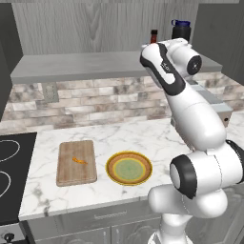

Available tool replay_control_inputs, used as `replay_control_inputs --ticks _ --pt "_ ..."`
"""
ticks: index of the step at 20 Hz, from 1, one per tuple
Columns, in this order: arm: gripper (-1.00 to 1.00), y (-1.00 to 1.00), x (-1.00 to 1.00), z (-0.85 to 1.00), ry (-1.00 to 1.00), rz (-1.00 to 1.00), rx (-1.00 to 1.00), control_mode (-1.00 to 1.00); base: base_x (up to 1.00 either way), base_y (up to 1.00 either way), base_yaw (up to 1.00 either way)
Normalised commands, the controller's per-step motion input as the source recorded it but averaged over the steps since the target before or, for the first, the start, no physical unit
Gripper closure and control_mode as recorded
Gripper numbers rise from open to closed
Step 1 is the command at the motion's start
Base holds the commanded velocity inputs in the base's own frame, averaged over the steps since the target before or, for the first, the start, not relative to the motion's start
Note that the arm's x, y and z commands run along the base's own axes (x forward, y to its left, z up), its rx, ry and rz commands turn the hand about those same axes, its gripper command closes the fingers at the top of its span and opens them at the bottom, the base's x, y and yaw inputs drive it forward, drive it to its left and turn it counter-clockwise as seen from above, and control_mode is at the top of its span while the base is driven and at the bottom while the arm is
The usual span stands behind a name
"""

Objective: Pick the shrimp from the plate and place it on the cutting board. Then pick the condiment bottle from the cabinet and place it next to the cutting board.

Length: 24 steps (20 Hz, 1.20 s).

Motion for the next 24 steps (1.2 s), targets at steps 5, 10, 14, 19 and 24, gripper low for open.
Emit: replay_control_inputs --ticks 5,10,14,19,24 --pt "-1.0 0.15 0.0 0.02 0.03 -0.01 0.0 -1.0 0.0 0.0 0.0" --pt "-1.0 0.2 0.0 0.0 0.01 0.0 0.0 -1.0 0.0 0.0 0.0" --pt "-1.0 0.13 0.0 0.07 0.01 -0.01 0.0 -1.0 0.0 0.0 0.0" --pt "-1.0 0.03 0.0 0.15 0.01 -0.03 0.0 -1.0 0.0 0.0 0.0" --pt "-1.0 0.0 0.0 0.17 0.0 -0.04 0.0 -1.0 0.0 0.0 0.0"
